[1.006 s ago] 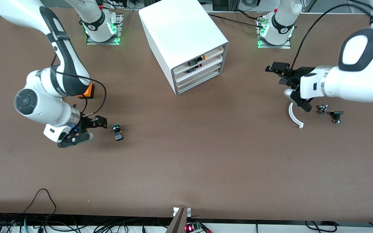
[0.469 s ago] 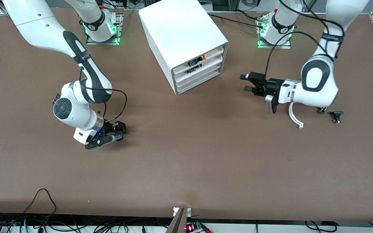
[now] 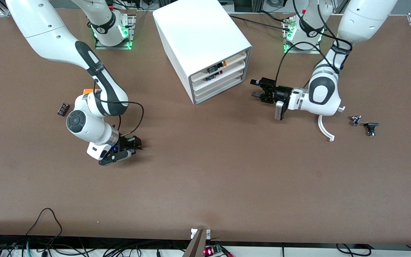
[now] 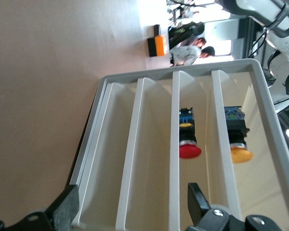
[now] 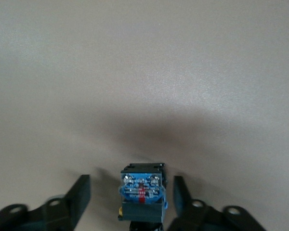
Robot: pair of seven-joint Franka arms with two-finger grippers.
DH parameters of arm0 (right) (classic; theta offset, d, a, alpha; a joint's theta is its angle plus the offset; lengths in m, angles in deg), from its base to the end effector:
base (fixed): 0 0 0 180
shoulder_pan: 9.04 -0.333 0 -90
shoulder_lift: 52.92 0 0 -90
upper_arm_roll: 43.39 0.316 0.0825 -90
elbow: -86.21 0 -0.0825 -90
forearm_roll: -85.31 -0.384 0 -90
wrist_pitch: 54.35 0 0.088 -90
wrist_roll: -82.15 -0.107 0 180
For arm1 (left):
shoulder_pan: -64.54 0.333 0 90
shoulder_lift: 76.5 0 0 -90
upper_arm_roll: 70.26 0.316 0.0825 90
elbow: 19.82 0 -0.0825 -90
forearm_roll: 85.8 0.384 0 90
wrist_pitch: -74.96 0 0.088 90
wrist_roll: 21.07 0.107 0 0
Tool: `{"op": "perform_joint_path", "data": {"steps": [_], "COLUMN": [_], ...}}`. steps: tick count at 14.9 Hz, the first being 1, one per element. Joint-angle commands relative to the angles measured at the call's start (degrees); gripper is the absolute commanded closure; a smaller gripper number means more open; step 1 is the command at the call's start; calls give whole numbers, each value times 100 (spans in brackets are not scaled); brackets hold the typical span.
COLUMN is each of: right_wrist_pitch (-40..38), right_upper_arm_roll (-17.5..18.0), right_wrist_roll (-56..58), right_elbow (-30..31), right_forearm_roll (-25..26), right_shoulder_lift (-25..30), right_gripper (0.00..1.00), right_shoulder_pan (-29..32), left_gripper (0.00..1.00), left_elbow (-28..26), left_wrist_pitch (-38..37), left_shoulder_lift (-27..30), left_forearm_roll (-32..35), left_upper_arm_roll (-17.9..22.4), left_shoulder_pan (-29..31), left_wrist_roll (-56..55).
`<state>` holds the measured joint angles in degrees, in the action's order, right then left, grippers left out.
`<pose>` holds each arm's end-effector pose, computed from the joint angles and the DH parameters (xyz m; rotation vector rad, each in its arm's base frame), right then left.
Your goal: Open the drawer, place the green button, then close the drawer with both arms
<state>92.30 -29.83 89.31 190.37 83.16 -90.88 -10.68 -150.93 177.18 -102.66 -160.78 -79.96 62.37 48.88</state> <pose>0.6388 0.1613 0.1897 -2.9342 -0.4500 -0.1230 0.4338 -0.1815 0.1584 1.7617 -0.3696 -0.1973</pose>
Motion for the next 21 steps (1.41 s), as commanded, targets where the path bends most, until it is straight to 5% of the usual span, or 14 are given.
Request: {"op": "perform_joint_path", "data": {"steps": [1,3,5,10,13,16,21], "right_wrist_pitch": [66,66,57,-74,-1502,-2752,-4212], "right_upper_arm_roll": [24,24,24,24,6,6,6], "right_wrist_roll": [137,137,163,76,-335,-1039,-2601], "right_elbow": [96,96,96,-53,-859,-1668,-2697], "right_forearm_roll": [-66,-58,-66,-75,-58,-14,48], "right_shoulder_lift": [35,43,70,254,246,184,149], "right_gripper": [52,77,98,100,100,100,100], "right_shoulder_pan": [24,24,24,24,33,24,15], "left_gripper": [24,41,41,40,45,98,100], "left_elbow": [-133,-168,-256,-257,-257,-257,32], "left_wrist_pitch": [254,264,255,246,246,246,264], "left_shoulder_lift": [-197,-258,-381,-724,-821,-847,-856], "left_forearm_roll": [-412,-430,-613,-728,-939,-975,-940], "left_upper_arm_roll": [-260,-295,-418,-647,-805,-823,-640], "left_shoulder_pan": [-56,-117,-152,-170,-179,-170,-109], "left_wrist_roll": [511,529,616,872,872,889,740]}}
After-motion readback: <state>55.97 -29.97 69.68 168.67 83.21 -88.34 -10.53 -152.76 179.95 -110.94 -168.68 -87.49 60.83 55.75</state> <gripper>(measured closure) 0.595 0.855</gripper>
